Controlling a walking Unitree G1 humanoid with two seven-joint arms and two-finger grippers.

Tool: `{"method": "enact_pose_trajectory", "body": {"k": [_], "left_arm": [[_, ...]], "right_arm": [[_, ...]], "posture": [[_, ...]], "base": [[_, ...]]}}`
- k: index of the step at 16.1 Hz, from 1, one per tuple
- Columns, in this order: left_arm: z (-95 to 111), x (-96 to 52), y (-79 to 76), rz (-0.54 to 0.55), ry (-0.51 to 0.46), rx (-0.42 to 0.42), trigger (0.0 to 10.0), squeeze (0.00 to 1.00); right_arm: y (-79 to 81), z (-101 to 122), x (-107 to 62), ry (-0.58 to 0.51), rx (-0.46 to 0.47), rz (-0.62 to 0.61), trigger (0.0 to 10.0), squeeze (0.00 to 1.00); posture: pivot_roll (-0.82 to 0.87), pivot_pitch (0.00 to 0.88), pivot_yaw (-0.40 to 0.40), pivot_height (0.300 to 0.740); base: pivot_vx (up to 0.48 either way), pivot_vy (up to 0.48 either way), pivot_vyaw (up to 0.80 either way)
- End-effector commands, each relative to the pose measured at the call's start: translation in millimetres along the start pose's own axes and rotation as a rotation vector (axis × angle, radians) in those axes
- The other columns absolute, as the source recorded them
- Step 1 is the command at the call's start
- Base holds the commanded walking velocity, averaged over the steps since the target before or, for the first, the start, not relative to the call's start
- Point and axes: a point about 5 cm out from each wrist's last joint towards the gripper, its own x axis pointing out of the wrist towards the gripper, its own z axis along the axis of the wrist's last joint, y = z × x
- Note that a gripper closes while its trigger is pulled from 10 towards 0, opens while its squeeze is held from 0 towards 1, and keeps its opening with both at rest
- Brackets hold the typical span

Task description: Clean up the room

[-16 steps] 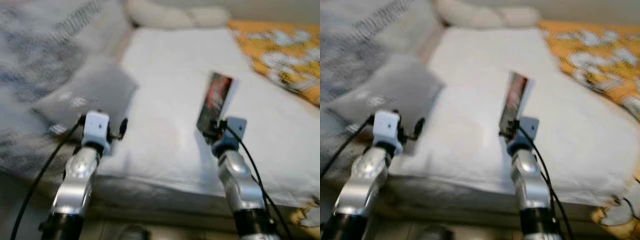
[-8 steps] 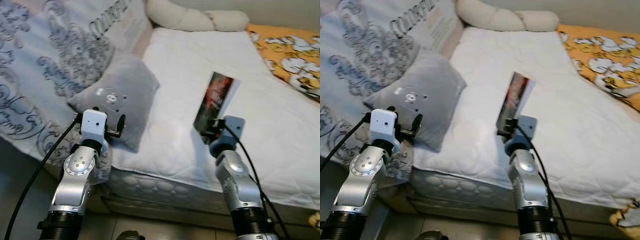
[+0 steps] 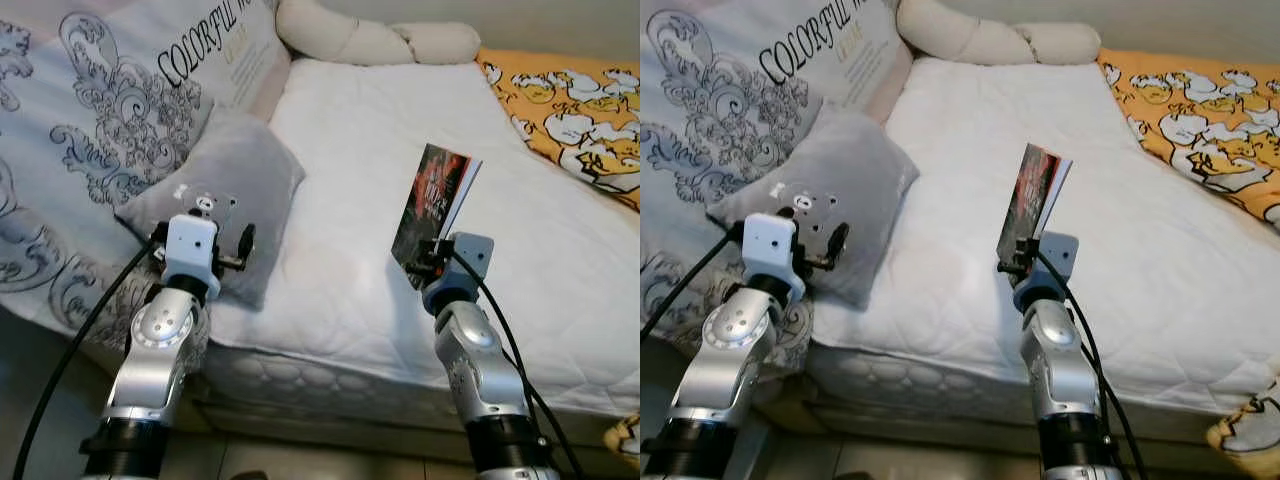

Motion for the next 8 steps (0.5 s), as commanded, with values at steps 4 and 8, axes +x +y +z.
{"method": "enact_pose_trajectory", "body": {"k": [4,8], "left_arm": [[1.5,0.8,5.6,0.013,-0.004,0.004,10.0,0.13],[1.8,2.5,5.2,0.006,-0.004,0.008,10.0,0.13]], "right_arm": [[6.7,6.6,3.5,-0.021,-0.003,0.021,10.0,0.00],[6.5,5.6,3.3,-0.017,-0.001,0.021,10.0,0.00]], "posture": [[0.11,0.000,0.006,0.740],[0.11,0.000,0.009,0.740]], "base": [[0.307,0.000,0.40],[0.307,0.000,0.00]]}}
